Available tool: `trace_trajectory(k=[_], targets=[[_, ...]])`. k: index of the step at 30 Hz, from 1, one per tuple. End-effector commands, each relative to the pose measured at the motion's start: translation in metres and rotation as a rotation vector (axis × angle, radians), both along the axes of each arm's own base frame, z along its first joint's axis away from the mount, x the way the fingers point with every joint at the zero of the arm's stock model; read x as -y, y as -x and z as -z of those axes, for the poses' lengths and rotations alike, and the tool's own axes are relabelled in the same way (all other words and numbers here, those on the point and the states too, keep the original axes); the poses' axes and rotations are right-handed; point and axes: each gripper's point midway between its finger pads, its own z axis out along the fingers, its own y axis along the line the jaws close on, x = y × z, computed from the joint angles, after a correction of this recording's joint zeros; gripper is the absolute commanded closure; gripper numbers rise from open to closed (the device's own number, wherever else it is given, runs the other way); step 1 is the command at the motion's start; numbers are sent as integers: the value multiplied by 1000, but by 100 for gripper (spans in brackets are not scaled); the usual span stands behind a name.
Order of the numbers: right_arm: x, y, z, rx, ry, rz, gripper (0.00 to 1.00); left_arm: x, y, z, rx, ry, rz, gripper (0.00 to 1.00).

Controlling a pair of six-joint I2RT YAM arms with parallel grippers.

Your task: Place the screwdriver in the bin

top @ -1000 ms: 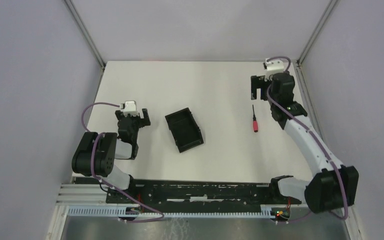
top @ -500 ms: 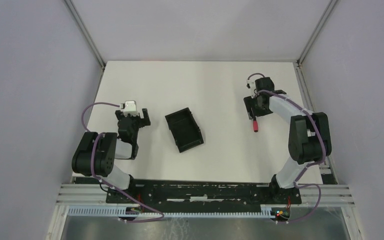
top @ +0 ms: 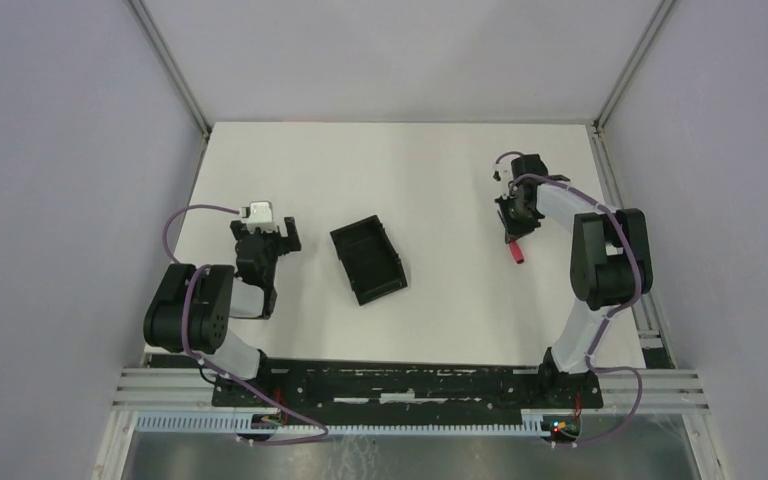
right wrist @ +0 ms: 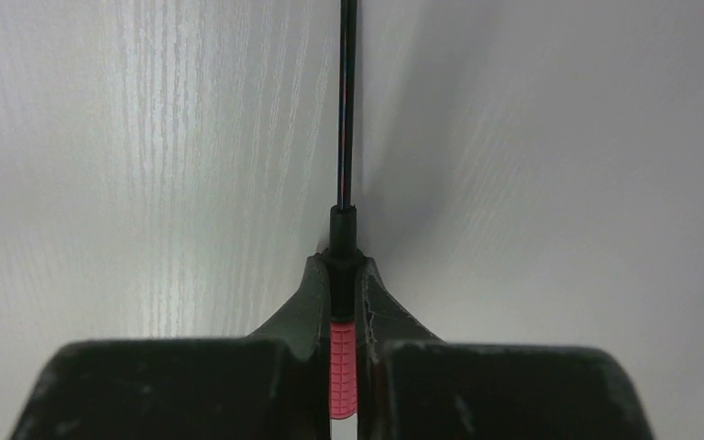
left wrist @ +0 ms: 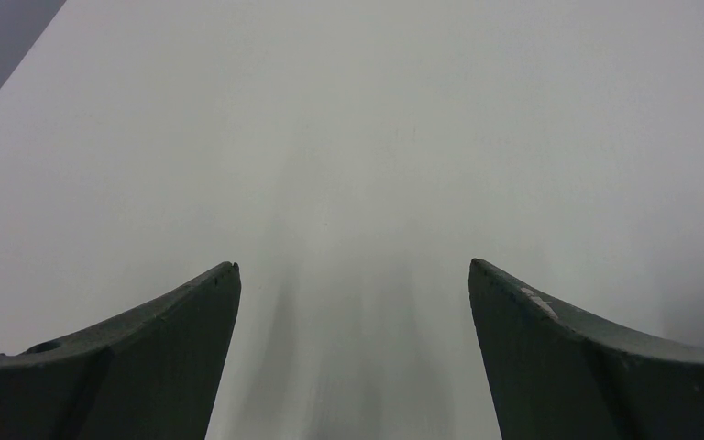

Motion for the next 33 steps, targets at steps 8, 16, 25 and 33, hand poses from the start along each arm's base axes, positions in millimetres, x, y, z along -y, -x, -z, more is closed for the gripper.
trace_trajectory(k=[8,16,25,33], targets=[[8,-4,-143,44,44,41,100,1,-3,-14,49,18,3,0],[-42,-4,-183,174,-157,31,100,1,-3,-14,50,18,2,0],[-268,46,-197,291,-449,-392,100,1,-3,-14,51,19,3,0],[-355,75,-178,431,-371,-710,100,1,-3,-15,51,18,3,0]])
